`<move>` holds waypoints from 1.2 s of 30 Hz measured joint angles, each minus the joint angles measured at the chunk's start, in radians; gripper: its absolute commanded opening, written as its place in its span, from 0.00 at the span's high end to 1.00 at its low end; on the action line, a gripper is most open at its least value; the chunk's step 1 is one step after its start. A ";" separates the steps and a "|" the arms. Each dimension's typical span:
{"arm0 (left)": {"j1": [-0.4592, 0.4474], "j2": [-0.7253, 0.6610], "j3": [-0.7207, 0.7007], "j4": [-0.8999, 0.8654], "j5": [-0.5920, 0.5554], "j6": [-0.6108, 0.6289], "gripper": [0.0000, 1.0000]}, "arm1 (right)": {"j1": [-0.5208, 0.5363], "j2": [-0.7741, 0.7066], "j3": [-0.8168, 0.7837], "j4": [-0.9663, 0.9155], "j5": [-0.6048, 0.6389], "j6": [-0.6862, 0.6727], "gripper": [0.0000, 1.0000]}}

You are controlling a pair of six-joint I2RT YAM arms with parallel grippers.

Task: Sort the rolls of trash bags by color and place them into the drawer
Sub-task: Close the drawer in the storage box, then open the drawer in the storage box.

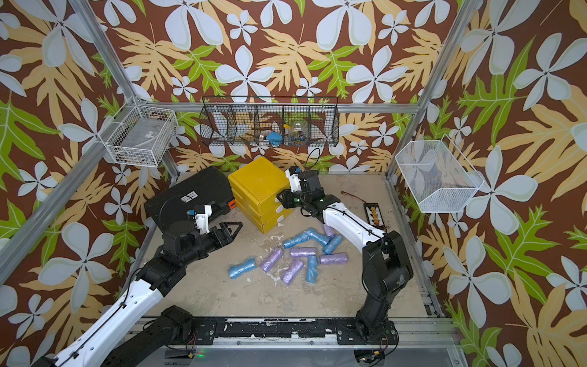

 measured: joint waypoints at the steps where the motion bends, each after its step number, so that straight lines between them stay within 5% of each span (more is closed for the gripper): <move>1: 0.000 0.000 -0.004 0.000 0.002 0.000 0.18 | -0.003 -0.006 -0.007 0.000 -0.010 0.005 0.67; 18: 0.000 -0.026 -0.067 0.000 0.008 0.003 0.20 | -0.064 -0.291 -0.344 0.087 -0.031 0.055 0.39; 24: 0.000 -0.055 -0.117 0.001 0.012 -0.001 0.22 | -0.090 -0.222 -0.411 0.208 -0.103 0.161 0.31; 36: 0.000 -0.121 -0.169 0.006 0.021 -0.035 0.22 | -0.101 -0.029 -0.389 0.448 -0.193 0.380 0.34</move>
